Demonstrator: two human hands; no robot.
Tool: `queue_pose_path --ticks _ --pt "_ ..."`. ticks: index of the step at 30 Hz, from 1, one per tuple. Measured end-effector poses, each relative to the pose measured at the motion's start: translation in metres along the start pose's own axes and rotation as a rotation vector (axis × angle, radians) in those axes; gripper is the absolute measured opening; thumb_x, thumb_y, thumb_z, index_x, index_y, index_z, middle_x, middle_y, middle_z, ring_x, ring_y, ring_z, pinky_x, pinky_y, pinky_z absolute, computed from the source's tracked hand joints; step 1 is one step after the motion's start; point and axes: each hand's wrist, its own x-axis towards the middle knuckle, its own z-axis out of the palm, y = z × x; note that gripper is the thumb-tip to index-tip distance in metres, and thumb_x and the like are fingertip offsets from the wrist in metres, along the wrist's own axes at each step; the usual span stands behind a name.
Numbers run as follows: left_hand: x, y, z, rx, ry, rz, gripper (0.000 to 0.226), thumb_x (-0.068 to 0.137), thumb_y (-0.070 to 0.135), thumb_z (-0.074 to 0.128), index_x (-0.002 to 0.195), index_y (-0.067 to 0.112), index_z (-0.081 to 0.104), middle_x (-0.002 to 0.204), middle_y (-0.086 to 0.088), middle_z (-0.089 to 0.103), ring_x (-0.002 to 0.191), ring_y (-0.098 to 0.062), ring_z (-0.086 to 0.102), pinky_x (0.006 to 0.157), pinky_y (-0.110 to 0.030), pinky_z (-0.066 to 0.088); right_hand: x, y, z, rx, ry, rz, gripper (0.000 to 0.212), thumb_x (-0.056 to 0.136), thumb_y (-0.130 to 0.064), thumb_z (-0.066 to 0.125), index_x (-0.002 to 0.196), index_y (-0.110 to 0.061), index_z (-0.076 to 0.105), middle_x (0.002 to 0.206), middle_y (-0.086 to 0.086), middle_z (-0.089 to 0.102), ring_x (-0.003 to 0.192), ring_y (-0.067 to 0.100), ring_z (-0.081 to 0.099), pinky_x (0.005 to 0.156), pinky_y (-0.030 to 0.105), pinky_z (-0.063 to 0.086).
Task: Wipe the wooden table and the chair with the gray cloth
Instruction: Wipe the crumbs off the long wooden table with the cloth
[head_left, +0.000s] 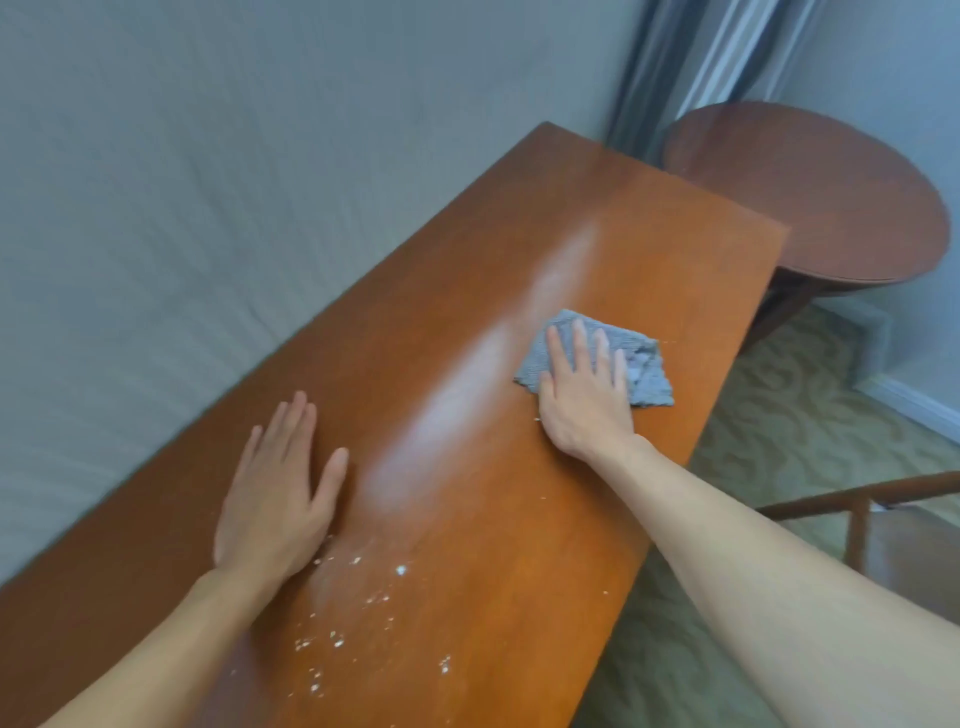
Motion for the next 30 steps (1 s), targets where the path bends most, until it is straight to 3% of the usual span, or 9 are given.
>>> queue_pose_path --ticks 4,11,15,17,19,22,25,27,30 --pt "0.002 0.005 0.002 -0.021 0.008 0.007 0.075 0.102 0.061 0.012 0.158 0.012 0.023 0.166 0.002 0.013 0.152 -0.006 0.002 0.124 -0.036 0.009 -0.019 -0.044 0.012 -0.025 0.052 0.028 0.065 0.103 -0.037 0.023 0.163 -0.023 0.003 0.172 0.009 -0.002 0.157 0.035 -0.004 0.126 0.053 -0.002" --pt "0.004 0.001 0.003 -0.093 0.019 -0.002 0.071 0.102 0.053 0.016 0.157 0.01 0.028 0.165 0.001 0.017 0.152 -0.008 0.008 0.123 -0.032 0.006 -0.137 -0.157 0.034 0.052 -0.003 -0.365 0.071 0.097 -0.036 0.033 0.163 -0.016 0.015 0.171 0.013 0.005 0.157 0.038 -0.002 0.125 0.056 0.002" --pt "0.005 -0.002 0.0 -0.183 -0.017 -0.005 0.064 0.105 0.046 0.022 0.157 0.009 0.026 0.166 0.001 0.015 0.152 -0.008 0.006 0.123 -0.032 0.002 -0.18 -0.172 0.039 0.036 -0.082 -0.508 0.069 0.095 -0.036 0.024 0.161 -0.015 0.023 0.171 0.01 0.007 0.158 0.035 -0.001 0.126 0.054 0.003" --pt "0.005 -0.006 -0.006 -0.289 -0.077 -0.001 0.061 0.107 0.044 0.024 0.157 0.009 0.025 0.166 0.001 0.013 0.152 -0.007 0.004 0.123 -0.031 -0.001 -0.168 -0.153 0.032 0.031 -0.095 -0.477 0.071 0.094 -0.039 0.028 0.162 -0.024 0.019 0.172 0.005 0.005 0.158 0.031 -0.001 0.127 0.051 -0.001" --pt "-0.005 -0.016 -0.012 -0.351 -0.087 0.023 0.066 0.105 0.051 0.018 0.157 0.012 0.026 0.166 0.004 0.014 0.151 -0.004 0.003 0.123 -0.032 -0.002 -0.148 -0.121 0.028 0.014 -0.051 -0.314 0.074 0.092 -0.044 0.034 0.162 -0.031 0.017 0.172 0.003 0.005 0.158 0.03 0.0 0.127 0.051 -0.002" --pt "-0.046 -0.035 -0.021 -0.256 -0.068 0.099 0.071 0.102 0.056 0.008 0.157 0.015 0.026 0.165 0.007 0.015 0.151 -0.003 0.002 0.124 -0.033 0.001 -0.116 -0.081 0.025 -0.05 -0.041 -0.056 0.071 0.097 -0.051 0.032 0.162 -0.035 0.011 0.172 0.006 0.001 0.158 0.034 -0.001 0.126 0.054 -0.001" --pt "-0.089 -0.06 -0.021 -0.164 -0.061 0.095 0.068 0.104 0.055 0.007 0.159 0.017 0.02 0.166 0.007 0.009 0.151 -0.002 -0.004 0.124 -0.032 0.002 -0.097 -0.094 0.026 -0.029 -0.074 0.077 0.067 0.1 -0.051 0.024 0.162 -0.035 0.005 0.171 0.01 -0.006 0.157 0.039 -0.007 0.125 0.057 -0.006" --pt "-0.104 -0.073 -0.019 -0.227 -0.032 0.077 0.064 0.105 0.053 0.011 0.159 0.019 0.019 0.166 0.01 0.008 0.15 0.001 -0.004 0.123 -0.029 0.003 -0.096 -0.132 0.03 -0.018 -0.082 0.026 0.066 0.102 -0.048 0.024 0.163 -0.032 0.003 0.171 0.011 -0.009 0.156 0.039 -0.011 0.124 0.057 -0.007" --pt "-0.105 -0.081 -0.018 -0.5 0.076 -0.007 0.059 0.105 0.046 0.024 0.157 0.02 0.028 0.164 0.013 0.019 0.149 0.004 0.01 0.121 -0.025 0.013 -0.123 -0.211 0.04 -0.031 -0.073 -0.235 0.067 0.103 -0.044 0.028 0.163 -0.029 0.003 0.171 0.011 -0.007 0.156 0.039 -0.011 0.124 0.058 -0.005"
